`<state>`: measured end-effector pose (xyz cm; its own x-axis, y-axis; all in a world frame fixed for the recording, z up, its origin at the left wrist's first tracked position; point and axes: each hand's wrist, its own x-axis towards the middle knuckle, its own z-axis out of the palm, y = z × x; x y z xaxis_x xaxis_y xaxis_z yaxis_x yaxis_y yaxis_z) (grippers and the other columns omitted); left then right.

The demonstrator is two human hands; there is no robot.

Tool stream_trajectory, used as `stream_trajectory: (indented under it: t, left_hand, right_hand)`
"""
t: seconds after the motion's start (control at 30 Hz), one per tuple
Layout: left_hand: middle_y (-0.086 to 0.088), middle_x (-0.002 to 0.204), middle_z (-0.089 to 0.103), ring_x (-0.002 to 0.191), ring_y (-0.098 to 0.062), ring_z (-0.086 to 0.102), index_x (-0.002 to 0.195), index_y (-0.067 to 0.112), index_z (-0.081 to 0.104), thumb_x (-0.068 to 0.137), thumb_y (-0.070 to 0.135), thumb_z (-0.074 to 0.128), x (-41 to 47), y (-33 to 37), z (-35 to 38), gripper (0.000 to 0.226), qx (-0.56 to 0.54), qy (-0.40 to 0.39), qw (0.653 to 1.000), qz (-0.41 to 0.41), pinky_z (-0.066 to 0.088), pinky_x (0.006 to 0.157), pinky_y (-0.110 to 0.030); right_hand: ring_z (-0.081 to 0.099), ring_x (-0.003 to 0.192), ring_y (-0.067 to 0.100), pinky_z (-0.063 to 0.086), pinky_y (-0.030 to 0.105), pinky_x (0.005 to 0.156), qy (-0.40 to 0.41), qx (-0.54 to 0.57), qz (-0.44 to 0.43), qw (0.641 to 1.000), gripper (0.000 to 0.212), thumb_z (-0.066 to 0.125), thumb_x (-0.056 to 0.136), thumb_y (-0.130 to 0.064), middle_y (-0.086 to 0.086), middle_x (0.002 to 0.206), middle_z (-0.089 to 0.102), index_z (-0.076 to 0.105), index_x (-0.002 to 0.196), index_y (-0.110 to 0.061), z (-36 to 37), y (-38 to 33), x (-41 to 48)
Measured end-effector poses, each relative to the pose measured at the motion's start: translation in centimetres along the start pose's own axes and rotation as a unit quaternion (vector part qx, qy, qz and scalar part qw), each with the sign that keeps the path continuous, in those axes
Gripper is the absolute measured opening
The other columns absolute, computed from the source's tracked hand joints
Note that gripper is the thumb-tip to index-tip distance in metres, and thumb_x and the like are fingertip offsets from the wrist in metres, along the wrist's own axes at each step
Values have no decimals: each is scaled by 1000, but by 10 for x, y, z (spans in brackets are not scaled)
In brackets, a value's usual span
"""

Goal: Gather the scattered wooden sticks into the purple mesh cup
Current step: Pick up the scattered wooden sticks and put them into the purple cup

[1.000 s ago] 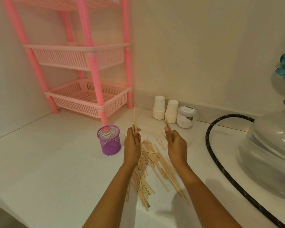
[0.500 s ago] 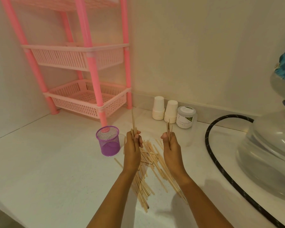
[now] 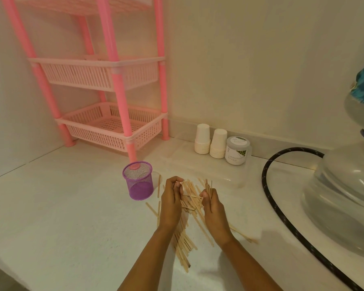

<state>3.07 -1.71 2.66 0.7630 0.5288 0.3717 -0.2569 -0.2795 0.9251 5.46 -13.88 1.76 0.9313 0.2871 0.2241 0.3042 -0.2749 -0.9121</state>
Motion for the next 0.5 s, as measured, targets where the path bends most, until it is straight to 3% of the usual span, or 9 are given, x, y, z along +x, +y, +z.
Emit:
stream_trajectory:
  t: [0.13, 0.2, 0.27, 0.37, 0.5]
  left_hand:
    - [4, 72, 42, 62, -2, 42, 101, 22, 52, 103, 17, 29, 7, 18, 6, 24, -68, 29, 997, -23, 38, 62, -15]
    - [2, 76, 43, 67, -7, 42, 111, 17, 51, 103, 21, 29, 12, 29, 9, 24, -102, 38, 993, -38, 38, 66, -21]
    - [5, 91, 51, 80, -6, 50, 121, 20, 47, 102, 31, 31, 17, 38, 10, 28, -115, 27, 991, -66, 41, 75, -19]
    - [7, 111, 53, 102, -10, 53, 128, 27, 42, 98, 44, 32, 21, 45, 12, 36, -136, 0, 985, -103, 44, 89, -21]
    - [2, 94, 52, 85, -12, 56, 121, 27, 46, 95, 51, 35, 21, 48, 9, 37, -231, -5, 962, -146, 49, 75, -21]
  right_hand:
    - [53, 67, -3, 42, 10, 57, -22, -19, -13, 999, 25, 31, 101, -33, -14, 78, 54, 48, 107, -15, 7, -21, 6]
    - [54, 74, -1, 42, 12, 60, -54, -9, -6, 998, 22, 32, 101, -33, -8, 89, 55, 45, 111, -17, 12, -31, 10]
    - [55, 85, 8, 42, 13, 62, -86, -19, 4, 996, 23, 33, 102, -27, -1, 105, 51, 42, 120, -15, 17, -39, 14]
    - [53, 89, 10, 41, 15, 64, -99, -36, 6, 994, 29, 31, 102, -27, 2, 112, 42, 39, 128, -17, 20, -52, 16]
    - [56, 104, 21, 53, 37, 87, -102, -87, -1, 991, 37, 28, 101, -27, 6, 122, 37, 33, 137, -20, 17, -67, 16]
